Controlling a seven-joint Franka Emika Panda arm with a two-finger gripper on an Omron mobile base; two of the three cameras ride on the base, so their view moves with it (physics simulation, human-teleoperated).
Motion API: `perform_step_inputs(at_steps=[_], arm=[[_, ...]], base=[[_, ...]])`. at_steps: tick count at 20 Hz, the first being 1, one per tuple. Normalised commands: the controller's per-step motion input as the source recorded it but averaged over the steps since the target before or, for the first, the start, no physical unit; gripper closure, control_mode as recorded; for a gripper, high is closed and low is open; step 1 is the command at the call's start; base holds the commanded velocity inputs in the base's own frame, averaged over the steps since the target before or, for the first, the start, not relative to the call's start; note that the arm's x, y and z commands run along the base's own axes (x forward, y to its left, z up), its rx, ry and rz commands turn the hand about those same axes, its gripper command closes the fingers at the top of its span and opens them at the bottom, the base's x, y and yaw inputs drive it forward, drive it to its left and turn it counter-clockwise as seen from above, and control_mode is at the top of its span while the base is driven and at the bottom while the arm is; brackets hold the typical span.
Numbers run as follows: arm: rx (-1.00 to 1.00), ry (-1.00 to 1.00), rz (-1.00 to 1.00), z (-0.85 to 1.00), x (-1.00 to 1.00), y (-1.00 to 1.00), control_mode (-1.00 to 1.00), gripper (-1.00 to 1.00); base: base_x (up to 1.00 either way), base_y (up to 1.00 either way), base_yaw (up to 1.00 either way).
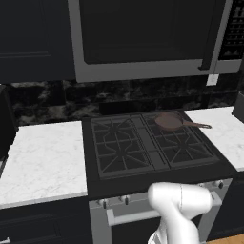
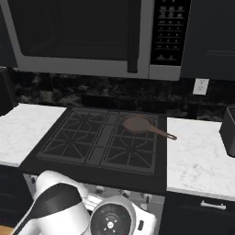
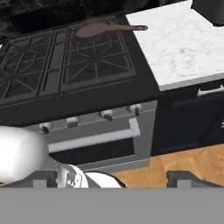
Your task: Turn off the rear right burner of the stove.
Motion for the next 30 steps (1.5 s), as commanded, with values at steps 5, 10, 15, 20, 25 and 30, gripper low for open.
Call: perform_step_inputs(at_steps=[5,10,15,20,25,30], arm=[[-0.44,-0.19,0.0,-0.7,0.0,0.0,-1.0,-1.0],[-0.47,-0.24,0.0,-0.66,0.01,0.02,-1.0,-1.0],[-0.5,-0.21,0.0,-0.68,0.1,0.21,-1.0,-1.0],[-0.43,-0.19,0.0,-0.64,0.36,0.29,-1.0,-1.0],[-0.31,-0.18,0.0,-0.54,0.63,0.31,-1.0,-1.0],[-0.15,-0.15,0.0,-0.38,0.53,0.28,-1.0,-1.0]], base=[[0.0,0.0,0.0],[0.0,0.0,0.0],[0.0,0.0,0.0],[0.0,0.0,0.0],[0.0,0.0,0.0],[0.0,0.0,0.0]])
